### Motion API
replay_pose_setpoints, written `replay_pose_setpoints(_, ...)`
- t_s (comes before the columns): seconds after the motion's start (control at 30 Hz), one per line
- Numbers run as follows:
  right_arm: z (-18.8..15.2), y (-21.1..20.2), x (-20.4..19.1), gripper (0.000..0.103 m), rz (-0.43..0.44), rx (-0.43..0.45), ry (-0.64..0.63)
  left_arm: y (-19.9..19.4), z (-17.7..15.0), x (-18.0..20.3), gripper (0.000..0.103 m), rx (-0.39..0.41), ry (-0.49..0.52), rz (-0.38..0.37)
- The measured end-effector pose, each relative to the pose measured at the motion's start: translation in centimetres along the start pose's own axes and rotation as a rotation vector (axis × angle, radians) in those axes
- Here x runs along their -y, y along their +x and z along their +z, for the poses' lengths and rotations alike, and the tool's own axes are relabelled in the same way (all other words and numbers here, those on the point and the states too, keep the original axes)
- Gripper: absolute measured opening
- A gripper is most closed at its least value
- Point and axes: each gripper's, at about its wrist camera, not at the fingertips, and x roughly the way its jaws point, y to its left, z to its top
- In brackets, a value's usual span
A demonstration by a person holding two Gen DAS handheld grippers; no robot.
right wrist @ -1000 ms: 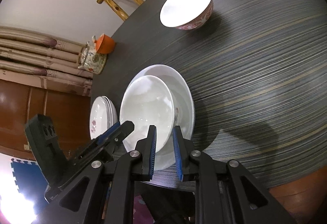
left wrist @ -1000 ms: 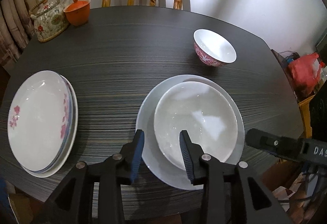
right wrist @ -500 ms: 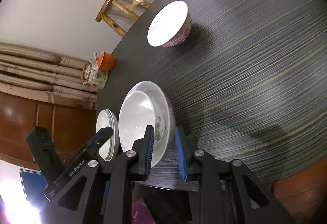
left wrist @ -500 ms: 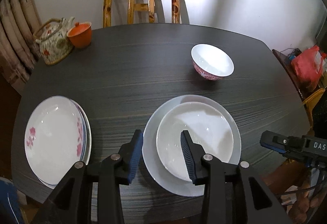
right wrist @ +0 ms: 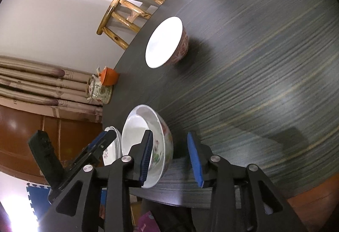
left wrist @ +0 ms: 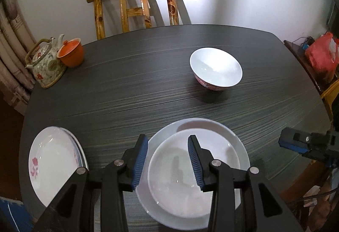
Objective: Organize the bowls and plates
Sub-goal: 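Move both grippers to the pink-patterned bowl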
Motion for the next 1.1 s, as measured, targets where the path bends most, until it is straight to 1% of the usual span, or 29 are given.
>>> replay_pose_setpoints(0.23,2.4,-0.2,0.1,0.041,0.006,0.025,-0.009,2.1,1.9,1.4,0.04,-0.025,0.03,0.02)
replay_pose_setpoints(0.4,3.8,-0.1,0.4,0.042,0.01,0.032,-0.012,3.1,2.8,2.1,0.04,-0.041,0.046,0.031)
replay_pose_setpoints(0.53,4.5,0.3,0.8,0.043,0.014,0.032,-0.001,4.0,3.8,2.1,0.04,-0.057,0.04,0.026)
replay_pose_setpoints(0.6,4.7,0.4,1.1,0.046,0.016,0.031,0.008,4.3,4.3,2.1,0.04,-0.067,0.028,0.015)
replay_pose_setpoints(0.67,5.1,0.5,1.4,0.05,0.017,0.035,0.015,4.7,5.0,2.0,0.04,-0.076,0.007,-0.005)
replay_pose_setpoints(0.7,5.2,0.6,1.4,0.051,0.018,0.036,0.016,4.9,5.3,1.9,0.04,-0.082,-0.008,-0.019)
replay_pose_setpoints(0.83,5.8,0.6,1.7,0.052,0.014,0.045,0.013,5.8,6.6,1.3,0.04,-0.11,-0.078,-0.071)
replay_pose_setpoints(0.97,6.9,0.8,1.8,0.052,0.014,0.066,0.007,6.4,8.0,0.6,0.04,-0.12,-0.133,-0.133)
replay_pose_setpoints(1.03,7.5,0.9,1.8,0.052,0.011,0.077,0.001,6.7,8.8,0.3,0.042,-0.127,-0.15,-0.163)
replay_pose_setpoints(1.1,8.1,1.1,1.8,0.052,0.0,0.09,-0.005,7.3,9.5,0.1,0.046,-0.138,-0.174,-0.201)
